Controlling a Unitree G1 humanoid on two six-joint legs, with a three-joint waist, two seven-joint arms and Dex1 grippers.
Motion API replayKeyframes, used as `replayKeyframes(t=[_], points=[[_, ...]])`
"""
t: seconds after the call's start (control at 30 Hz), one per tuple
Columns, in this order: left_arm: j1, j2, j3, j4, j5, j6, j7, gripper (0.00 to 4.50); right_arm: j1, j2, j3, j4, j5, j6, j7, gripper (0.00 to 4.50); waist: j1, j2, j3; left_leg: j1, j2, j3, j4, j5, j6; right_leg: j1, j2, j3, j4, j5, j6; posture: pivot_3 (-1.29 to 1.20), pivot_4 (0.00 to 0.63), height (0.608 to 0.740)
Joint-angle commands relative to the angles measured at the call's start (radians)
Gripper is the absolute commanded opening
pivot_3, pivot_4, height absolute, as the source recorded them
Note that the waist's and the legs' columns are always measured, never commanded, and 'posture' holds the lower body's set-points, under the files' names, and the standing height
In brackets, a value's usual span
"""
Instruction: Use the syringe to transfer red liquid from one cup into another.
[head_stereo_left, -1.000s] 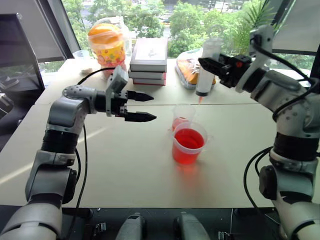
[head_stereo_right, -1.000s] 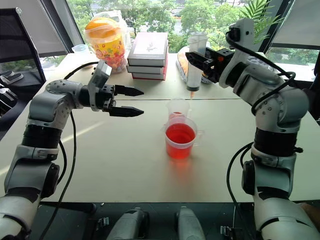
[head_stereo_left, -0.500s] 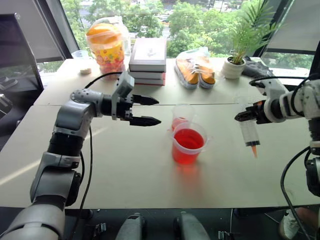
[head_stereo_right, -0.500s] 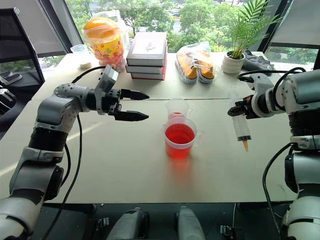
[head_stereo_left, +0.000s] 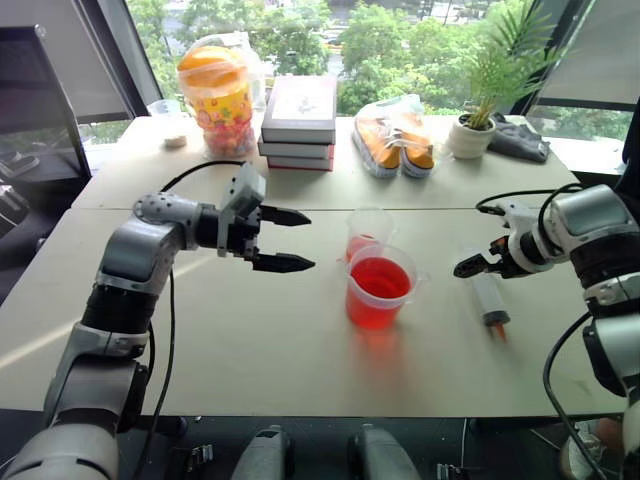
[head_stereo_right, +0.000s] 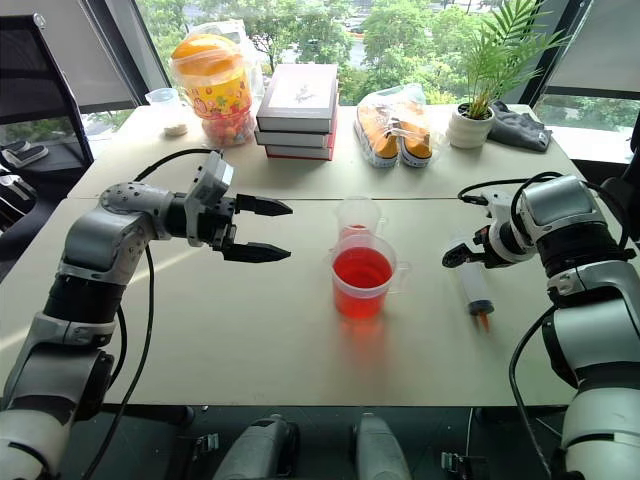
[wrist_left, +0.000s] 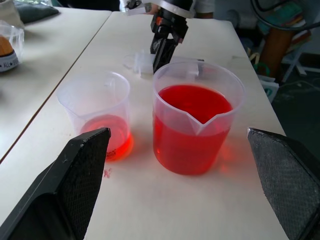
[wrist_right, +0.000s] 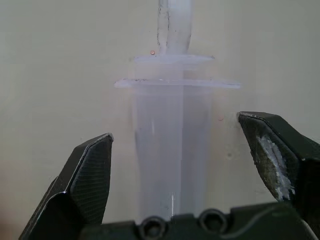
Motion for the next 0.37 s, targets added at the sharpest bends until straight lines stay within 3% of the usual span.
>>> replayKeyframes(t=[0.03,0.2,0.37], points=[[-0.02,0.008,0.03,-0.035,-0.04,0.017,0.012,4.5,0.006,-0.142,-0.094,-0.257,0.042,0.043,0.055,4.46,0.002,0.001,0.0,-0.001,0.0,0.0,0.0,0.0,0.0,-0.001,0.0,0.0,0.0,0.0,0.0,0.0,0.15,0.74],[-0.033,0.013,0.046,-0.029,-0.065,0.03,0.026,4.5,0.257,-0.393,-0.367,-0.721,0.185,0.062,0.153,4.46,0.006,0.001,0.0,-0.006,0.0,-0.003,-0.001,0.0,0.0,-0.004,0.0,-0.003,-0.003,0.0,0.0,0.0,0.15,0.74],[-0.037,0.026,0.047,-0.004,-0.065,0.024,0.025,4.5,0.555,-0.425,-0.805,-1.043,0.322,0.224,0.224,4.46,-0.001,0.001,0.0,-0.007,0.0,-0.001,0.001,0.0,0.001,-0.005,0.0,-0.001,-0.001,0.0,0.0,0.0,0.15,0.74]])
